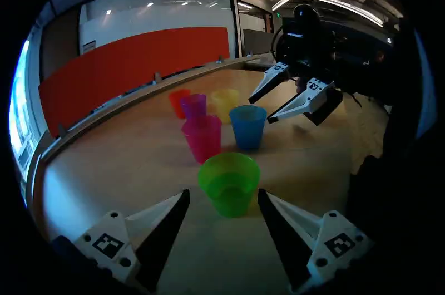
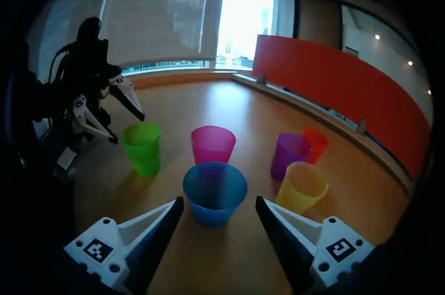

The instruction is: Pour water

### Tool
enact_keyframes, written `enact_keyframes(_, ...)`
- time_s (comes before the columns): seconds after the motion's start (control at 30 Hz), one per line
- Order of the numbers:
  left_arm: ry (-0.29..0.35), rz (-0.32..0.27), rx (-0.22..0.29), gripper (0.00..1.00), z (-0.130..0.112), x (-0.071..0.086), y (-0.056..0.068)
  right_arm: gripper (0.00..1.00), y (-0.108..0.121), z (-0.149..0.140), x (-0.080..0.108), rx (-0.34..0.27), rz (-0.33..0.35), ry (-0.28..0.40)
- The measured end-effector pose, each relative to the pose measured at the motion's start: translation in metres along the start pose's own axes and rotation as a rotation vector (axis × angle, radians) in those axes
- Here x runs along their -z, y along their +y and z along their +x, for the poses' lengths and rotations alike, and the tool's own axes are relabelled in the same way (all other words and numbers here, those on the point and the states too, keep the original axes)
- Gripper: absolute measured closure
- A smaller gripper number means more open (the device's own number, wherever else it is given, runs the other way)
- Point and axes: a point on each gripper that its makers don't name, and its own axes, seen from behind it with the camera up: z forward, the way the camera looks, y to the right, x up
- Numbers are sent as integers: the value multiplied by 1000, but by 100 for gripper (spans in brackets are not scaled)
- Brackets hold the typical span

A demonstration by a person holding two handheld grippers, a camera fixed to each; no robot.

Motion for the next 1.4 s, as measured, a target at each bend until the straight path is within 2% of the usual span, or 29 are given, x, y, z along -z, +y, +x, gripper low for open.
enact_keyframes(0.3, 18, 40, 1, 10, 2, 9, -5, 0, 4, 6, 16, -26, -48, 36)
enact_keyframes(0.4, 40, 63, 23, 10, 8, 13, -11, 0, 6, 11, 22, -44, -70, 60)
enact_keyframes(0.6, 93, 144, 63, 10, 16, 29, -32, 0, 18, 20, 38, -79, -157, 124)
enact_keyframes(0.8, 157, 255, 109, 10, 25, 49, -59, 0, 39, 30, 55, -113, -288, 186)
enact_keyframes(1.0, 226, 370, 189, 10, 29, 61, -86, 0, 53, 43, 73, -120, -427, 242)
enact_keyframes(1.2, 293, 453, 229, 10, 39, 70, -105, 0, 68, 41, 87, -133, -554, 269)
enact_keyframes(1.4, 343, 527, 259, 10, 48, 76, -120, 0, 87, 39, 106, -174, -684, 305)
